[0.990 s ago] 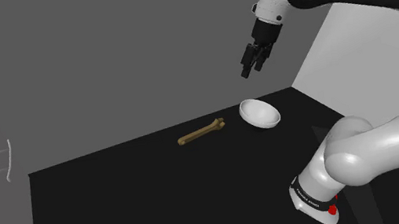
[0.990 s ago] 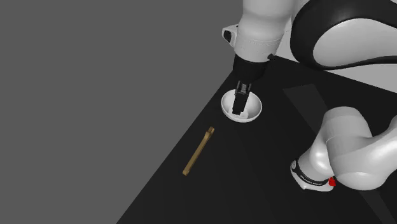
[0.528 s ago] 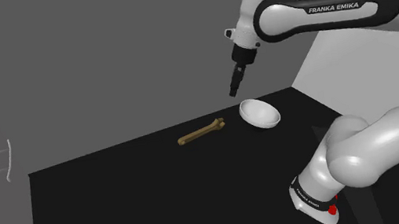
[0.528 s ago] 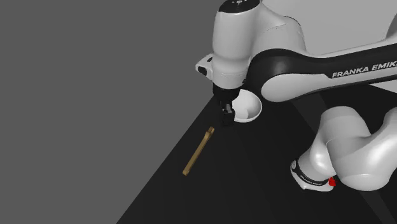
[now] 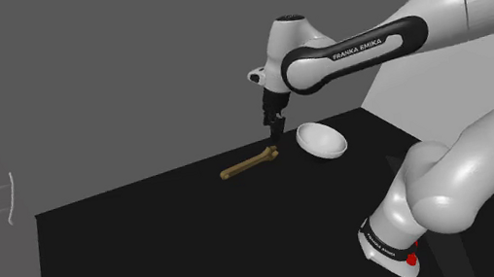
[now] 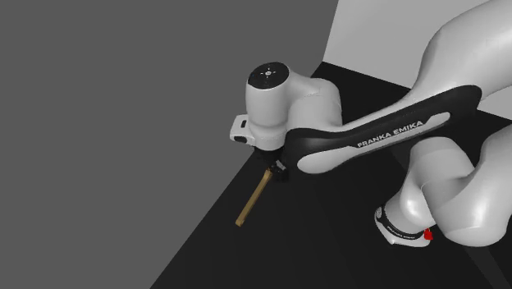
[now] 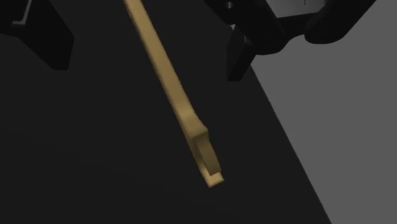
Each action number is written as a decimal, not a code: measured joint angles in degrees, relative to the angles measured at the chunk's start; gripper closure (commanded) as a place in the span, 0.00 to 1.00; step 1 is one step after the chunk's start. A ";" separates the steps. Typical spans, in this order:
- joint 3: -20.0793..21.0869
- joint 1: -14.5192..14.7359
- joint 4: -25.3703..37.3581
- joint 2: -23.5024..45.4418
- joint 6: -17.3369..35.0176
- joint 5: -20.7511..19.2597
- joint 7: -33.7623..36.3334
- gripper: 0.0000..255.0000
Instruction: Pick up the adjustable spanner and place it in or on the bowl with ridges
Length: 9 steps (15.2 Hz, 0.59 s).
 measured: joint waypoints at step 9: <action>0.04 3.72 -0.32 15.35 15.24 -3.12 -18.99 0.00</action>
